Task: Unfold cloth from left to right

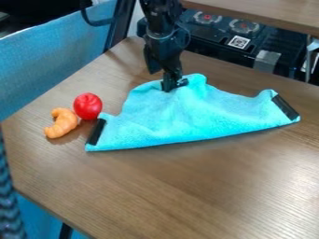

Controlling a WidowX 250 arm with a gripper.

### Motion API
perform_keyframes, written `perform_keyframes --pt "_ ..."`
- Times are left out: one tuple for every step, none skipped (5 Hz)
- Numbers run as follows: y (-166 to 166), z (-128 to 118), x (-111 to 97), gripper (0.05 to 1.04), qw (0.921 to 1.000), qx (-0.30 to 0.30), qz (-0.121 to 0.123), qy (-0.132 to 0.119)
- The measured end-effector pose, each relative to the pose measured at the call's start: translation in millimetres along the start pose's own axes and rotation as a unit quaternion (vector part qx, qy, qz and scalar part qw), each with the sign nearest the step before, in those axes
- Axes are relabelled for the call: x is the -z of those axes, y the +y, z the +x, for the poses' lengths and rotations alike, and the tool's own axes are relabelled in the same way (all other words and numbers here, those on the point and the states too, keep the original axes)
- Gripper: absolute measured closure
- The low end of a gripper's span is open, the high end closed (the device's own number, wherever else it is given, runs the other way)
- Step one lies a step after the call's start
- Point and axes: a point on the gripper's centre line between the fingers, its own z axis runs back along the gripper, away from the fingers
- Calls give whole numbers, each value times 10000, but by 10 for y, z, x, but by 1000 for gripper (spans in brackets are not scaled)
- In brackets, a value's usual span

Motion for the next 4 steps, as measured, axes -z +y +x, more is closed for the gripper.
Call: perform_keyframes --pt "-51 -24 99 420 10000 9 -6 90" --pt "-93 -18 118 727 10000 38 -8 68" --pt "-117 -54 140 935 9999 80 -31 99" --pt "-146 -94 164 1025 9998 132 -85 139"
